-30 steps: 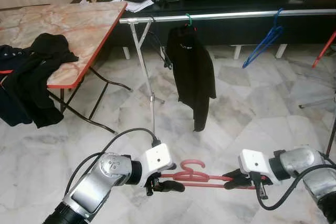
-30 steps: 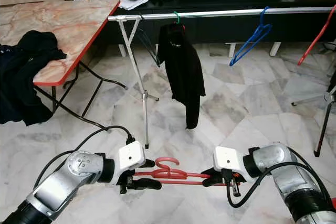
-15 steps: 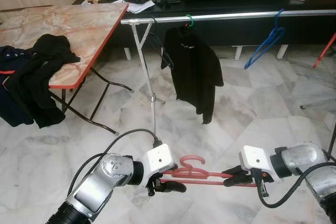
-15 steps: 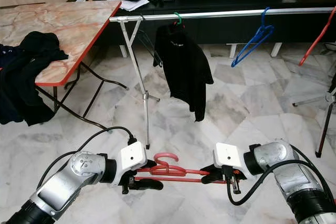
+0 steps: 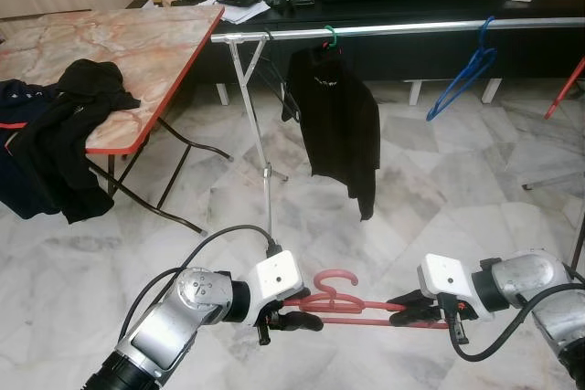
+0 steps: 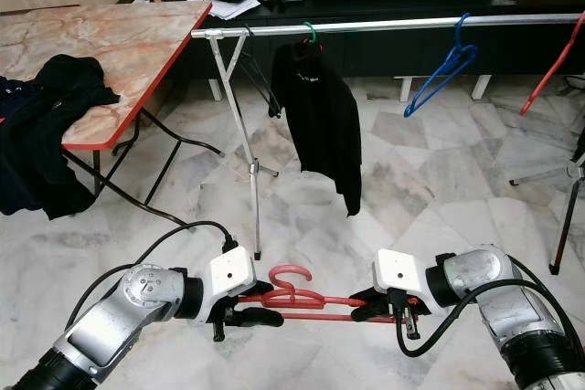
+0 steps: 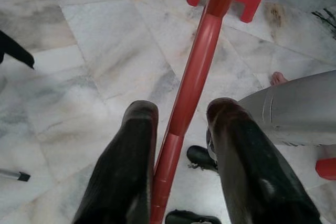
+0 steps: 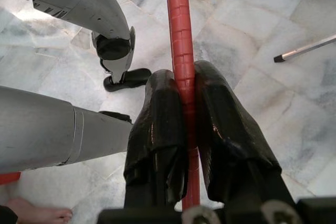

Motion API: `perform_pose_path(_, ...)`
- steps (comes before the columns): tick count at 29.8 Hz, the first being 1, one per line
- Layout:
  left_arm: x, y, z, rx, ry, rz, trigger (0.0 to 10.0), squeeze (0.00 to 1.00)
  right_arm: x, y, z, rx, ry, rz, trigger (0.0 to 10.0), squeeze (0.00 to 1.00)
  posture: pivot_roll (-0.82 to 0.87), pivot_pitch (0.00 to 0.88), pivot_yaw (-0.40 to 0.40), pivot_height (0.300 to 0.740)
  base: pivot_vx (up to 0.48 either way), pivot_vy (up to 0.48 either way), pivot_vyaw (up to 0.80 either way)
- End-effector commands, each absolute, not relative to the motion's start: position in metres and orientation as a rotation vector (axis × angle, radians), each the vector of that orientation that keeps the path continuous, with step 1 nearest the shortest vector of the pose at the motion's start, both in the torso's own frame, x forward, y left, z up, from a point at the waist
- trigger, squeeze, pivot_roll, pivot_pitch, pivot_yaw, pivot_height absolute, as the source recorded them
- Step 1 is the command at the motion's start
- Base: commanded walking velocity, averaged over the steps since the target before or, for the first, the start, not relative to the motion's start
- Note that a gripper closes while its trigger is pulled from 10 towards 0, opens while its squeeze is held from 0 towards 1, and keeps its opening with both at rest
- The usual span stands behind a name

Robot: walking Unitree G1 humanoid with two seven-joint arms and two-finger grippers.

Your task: Hang hanger

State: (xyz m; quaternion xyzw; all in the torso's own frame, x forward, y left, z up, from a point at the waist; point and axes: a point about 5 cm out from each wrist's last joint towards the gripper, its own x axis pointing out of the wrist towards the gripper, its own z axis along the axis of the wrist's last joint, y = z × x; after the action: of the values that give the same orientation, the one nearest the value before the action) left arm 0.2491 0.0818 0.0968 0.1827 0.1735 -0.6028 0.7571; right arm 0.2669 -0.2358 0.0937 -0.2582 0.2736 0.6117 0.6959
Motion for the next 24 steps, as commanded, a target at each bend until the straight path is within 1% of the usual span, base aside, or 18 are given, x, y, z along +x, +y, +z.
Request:
perform_pose_path(1,0.250,0.083,0.096,0.404,0.388,-1.317,0.0,0.00,0.271,-0.235,0.099,-0.564,0.574,1.340,0.0,0.00,-0.14,0.056,0.087,0.740,0.000,0.000,0.00)
perform_pose_path(20,0.249,0.082,0.096,0.398,0.394,-1.332,0.0,0.00,0.282,-0.228,0.104,-0.561,0.530,1.321,0.0,0.00,-0.15,0.064,0.091,0.740,0.000,0.000,0.00)
perform_pose_path(24,0.249,0.082,0.096,0.399,0.392,-1.329,0.0,0.00,0.280,-0.226,0.104,-0.543,0.535,1.347,0.0,0.00,-0.15,0.064,0.090,0.740,0.000,0.000,0.00)
